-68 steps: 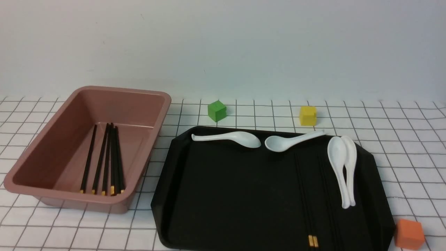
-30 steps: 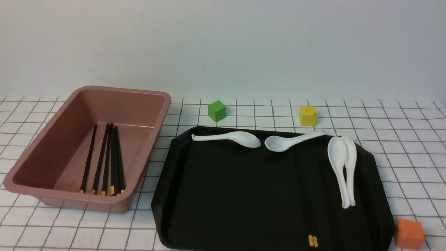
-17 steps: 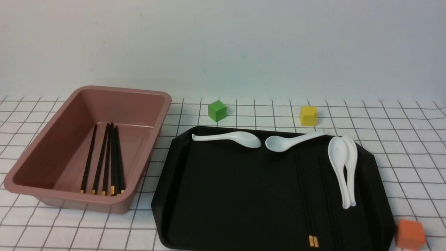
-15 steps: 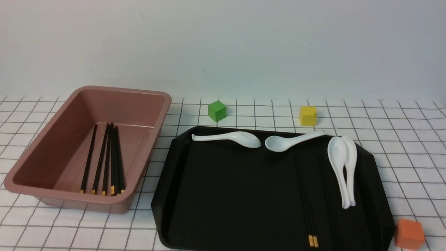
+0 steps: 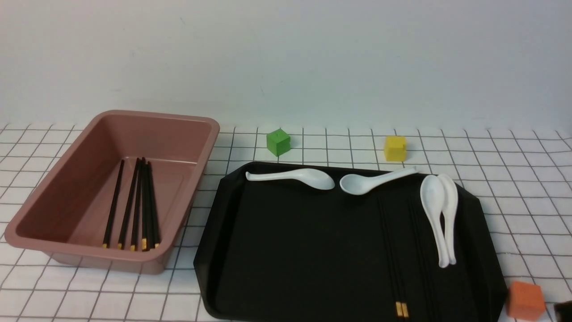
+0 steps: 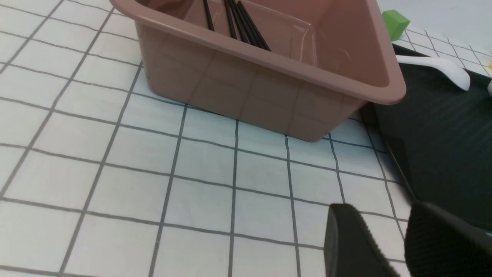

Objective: On white black tablecloth take chopsticks from black tray and put them in box.
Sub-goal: 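Move the gripper over the chopsticks on the black tray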

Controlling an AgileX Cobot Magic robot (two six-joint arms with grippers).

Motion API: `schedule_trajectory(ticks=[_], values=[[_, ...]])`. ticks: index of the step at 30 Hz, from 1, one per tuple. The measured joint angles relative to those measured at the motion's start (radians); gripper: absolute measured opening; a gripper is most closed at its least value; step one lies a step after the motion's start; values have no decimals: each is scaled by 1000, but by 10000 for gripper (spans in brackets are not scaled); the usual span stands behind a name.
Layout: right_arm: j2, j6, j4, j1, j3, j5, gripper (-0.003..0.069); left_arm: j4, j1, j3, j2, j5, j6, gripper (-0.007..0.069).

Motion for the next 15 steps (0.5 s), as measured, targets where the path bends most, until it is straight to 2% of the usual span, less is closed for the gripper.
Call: schedule_trajectory(ticks=[4,6,8,12,15], values=[[89,-134,144,0,-3,-30,29,0,0,0,0,0,0,239],[146,-251,283,0,-8,-62,77,0,0,0,0,0,0,239],[186,-337,355,13,-19,-75,128,0,0,0,0,0,0,239],[267,-390,383,97,-67,-114,211,0,0,0,0,0,0,239],[365,-334,328,206,-140,-181,241,0,0,0,0,0,0,239]])
